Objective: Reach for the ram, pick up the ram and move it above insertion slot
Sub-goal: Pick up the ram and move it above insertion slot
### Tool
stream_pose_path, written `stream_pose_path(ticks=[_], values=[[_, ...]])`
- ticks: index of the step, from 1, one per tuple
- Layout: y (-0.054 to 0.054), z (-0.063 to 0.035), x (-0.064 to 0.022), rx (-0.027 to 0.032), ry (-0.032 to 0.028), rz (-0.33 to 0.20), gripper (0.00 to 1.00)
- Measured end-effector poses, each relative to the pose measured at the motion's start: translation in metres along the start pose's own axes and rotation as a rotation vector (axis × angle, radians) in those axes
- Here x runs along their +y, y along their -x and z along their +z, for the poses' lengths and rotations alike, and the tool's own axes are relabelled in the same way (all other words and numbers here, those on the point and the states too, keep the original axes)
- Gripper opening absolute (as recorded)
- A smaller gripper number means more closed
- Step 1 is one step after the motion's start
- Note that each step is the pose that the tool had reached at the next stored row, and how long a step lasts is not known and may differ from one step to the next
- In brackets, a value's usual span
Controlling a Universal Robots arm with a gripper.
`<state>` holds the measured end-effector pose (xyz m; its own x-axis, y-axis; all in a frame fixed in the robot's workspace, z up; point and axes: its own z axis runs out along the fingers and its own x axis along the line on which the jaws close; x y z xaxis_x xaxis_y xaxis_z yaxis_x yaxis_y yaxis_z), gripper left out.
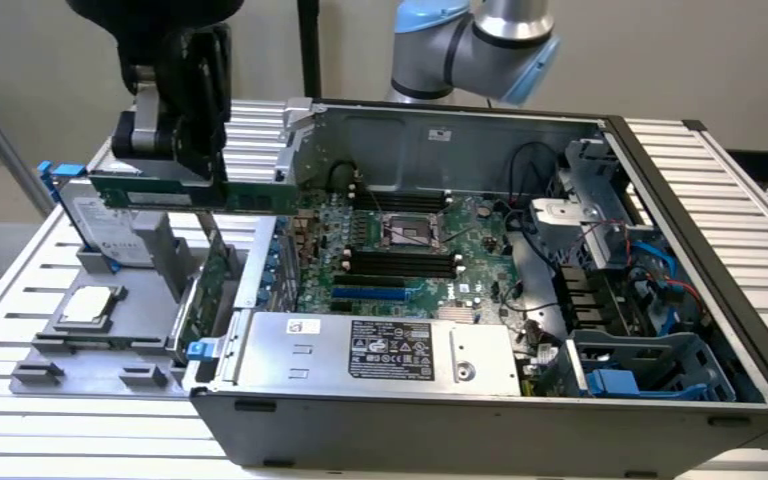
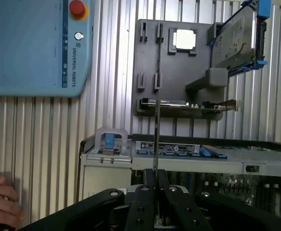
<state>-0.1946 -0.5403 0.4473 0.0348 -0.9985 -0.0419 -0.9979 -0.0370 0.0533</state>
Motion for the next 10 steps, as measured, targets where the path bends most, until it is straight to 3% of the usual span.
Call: stream_pose_path(ticks=[10], values=[[0.021, 0.0023, -0.0348, 0.0001, 0.0000, 0.000, 0.14]])
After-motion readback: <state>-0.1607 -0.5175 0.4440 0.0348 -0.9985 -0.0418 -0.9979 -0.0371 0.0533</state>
